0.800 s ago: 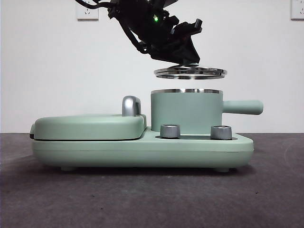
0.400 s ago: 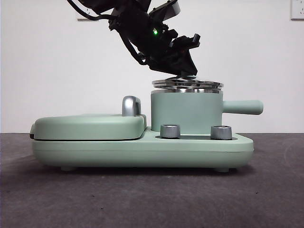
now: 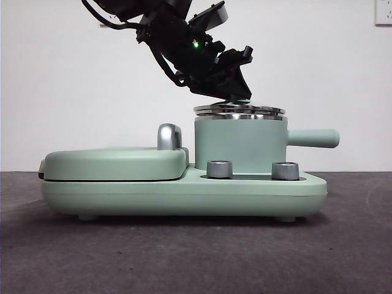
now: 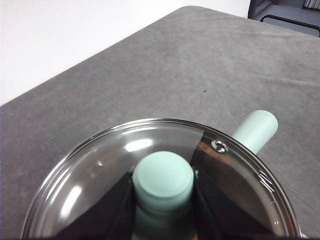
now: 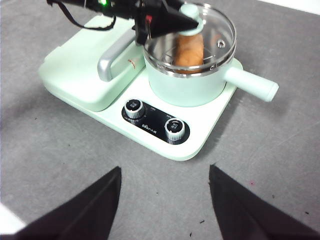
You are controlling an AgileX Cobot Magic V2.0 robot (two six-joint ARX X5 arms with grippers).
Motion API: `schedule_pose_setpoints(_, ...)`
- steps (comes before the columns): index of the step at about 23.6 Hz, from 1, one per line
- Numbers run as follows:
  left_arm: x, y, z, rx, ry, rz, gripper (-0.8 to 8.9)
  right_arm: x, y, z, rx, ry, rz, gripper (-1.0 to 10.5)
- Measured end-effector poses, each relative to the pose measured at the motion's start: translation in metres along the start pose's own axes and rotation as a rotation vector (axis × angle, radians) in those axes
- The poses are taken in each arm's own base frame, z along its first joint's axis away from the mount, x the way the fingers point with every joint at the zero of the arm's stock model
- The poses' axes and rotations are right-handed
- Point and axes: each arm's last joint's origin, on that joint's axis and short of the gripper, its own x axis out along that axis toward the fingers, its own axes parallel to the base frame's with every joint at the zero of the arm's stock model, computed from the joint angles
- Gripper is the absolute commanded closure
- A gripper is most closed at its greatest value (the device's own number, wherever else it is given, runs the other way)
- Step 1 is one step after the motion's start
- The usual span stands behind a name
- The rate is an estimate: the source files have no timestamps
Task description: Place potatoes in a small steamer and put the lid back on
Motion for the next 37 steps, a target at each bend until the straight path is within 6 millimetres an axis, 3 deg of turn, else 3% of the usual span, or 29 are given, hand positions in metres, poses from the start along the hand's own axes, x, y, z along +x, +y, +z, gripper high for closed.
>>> schedule_pose_setpoints(12,0.008,0.001,-0.006,-0.017,0.003,-0.034,8.04,0.000,0.000,0.000,0.002,0.000,-0.004,6.8)
schedule_pose_setpoints(13,0.008,0.001,-0.006,-0.018,0.003,-0.034,7.72,0.000,0.000,0.000,0.002,0.000,-0.004,6.8)
schedule_pose_setpoints(18,0.008,0.000,-0.006,-0.021,0.007,-0.044,4.37,0.000,0.000,0.000,0.003,0.000,-0.004,6.8)
schedule_pose_setpoints(22,0.003,-0.002,-0.005,-0.029,0.046,-0.061,4.40,0.000,0.000,0.000,0.003,0.000,-0.004,6.8)
schedule_pose_setpoints(26,-0.030,-0.004,0.013,-0.075,0.103,-0.085,4.46,0.000,0.000,0.000,0.003,0.000,-0.004,6.8)
schedule_pose_setpoints(28,-0.047,0.007,0.021,-0.167,0.099,-0.090,4.46,0.000,0.000,0.000,0.003,-0.002,-0.004,6.8)
schedule_pose_setpoints(31,-0.065,0.028,0.019,-0.284,0.087,-0.069,4.48,0.000,0.000,0.000,0.002,-0.004,-0.004,6.8)
schedule_pose_setpoints(37,-0.120,0.027,0.012,-0.333,0.057,-0.031,4.49,0.000,0.000,0.000,0.002,-0.004,-0.004,6.8)
